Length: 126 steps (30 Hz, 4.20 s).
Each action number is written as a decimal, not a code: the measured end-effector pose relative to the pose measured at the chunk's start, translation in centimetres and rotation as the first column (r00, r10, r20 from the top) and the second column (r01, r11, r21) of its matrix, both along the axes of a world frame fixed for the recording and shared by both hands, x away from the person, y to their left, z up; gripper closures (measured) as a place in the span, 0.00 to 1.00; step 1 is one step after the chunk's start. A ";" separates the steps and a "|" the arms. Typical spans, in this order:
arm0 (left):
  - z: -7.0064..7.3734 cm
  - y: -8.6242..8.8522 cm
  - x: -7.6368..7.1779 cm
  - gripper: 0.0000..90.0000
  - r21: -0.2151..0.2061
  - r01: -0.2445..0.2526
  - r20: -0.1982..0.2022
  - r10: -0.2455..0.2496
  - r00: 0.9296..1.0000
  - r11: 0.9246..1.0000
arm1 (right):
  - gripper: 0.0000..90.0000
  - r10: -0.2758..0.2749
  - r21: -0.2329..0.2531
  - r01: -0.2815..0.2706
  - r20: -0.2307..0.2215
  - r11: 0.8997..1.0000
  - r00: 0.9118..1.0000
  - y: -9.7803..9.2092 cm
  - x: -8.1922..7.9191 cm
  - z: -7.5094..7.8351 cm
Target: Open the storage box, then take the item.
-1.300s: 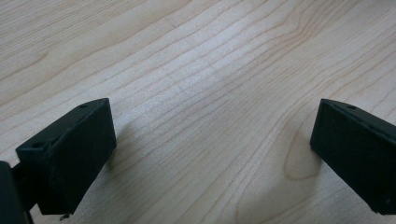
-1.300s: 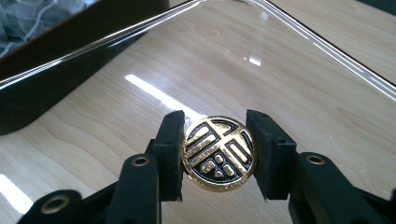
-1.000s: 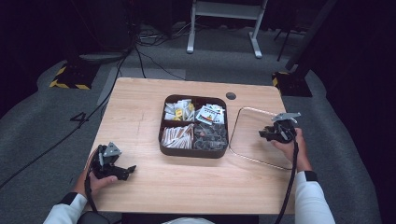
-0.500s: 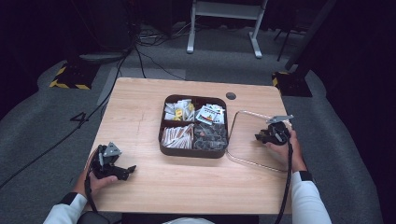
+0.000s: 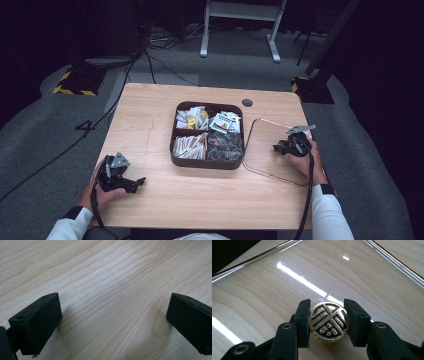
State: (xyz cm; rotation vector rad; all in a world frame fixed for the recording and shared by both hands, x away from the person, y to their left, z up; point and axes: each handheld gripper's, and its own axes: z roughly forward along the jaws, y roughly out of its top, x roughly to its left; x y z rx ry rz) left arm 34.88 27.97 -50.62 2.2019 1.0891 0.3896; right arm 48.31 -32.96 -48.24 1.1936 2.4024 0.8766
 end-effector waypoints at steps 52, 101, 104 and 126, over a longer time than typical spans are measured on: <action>0.0 0.0 0.0 0.01 0.000 0.002 0.000 -0.002 1.000 1.000 | 0.35 0.121 0.090 -0.142 0.207 0.986 0.971 6.9 -1.8 6.7; 0.0 0.1 -0.1 0.01 0.000 0.003 -0.001 -0.003 1.000 1.000 | 0.29 0.242 -0.029 -0.240 0.097 0.970 0.966 22.9 5.3 4.9; 0.0 0.1 -0.1 0.01 0.001 0.003 0.000 -0.003 1.000 1.000 | 0.28 0.234 -0.030 -0.232 0.091 0.972 0.968 22.9 5.6 4.6; 0.0 0.1 -0.1 0.01 -0.002 0.005 0.002 -0.005 1.000 1.000 | 0.40 0.187 -0.139 -0.176 0.069 0.975 0.980 23.6 6.5 3.6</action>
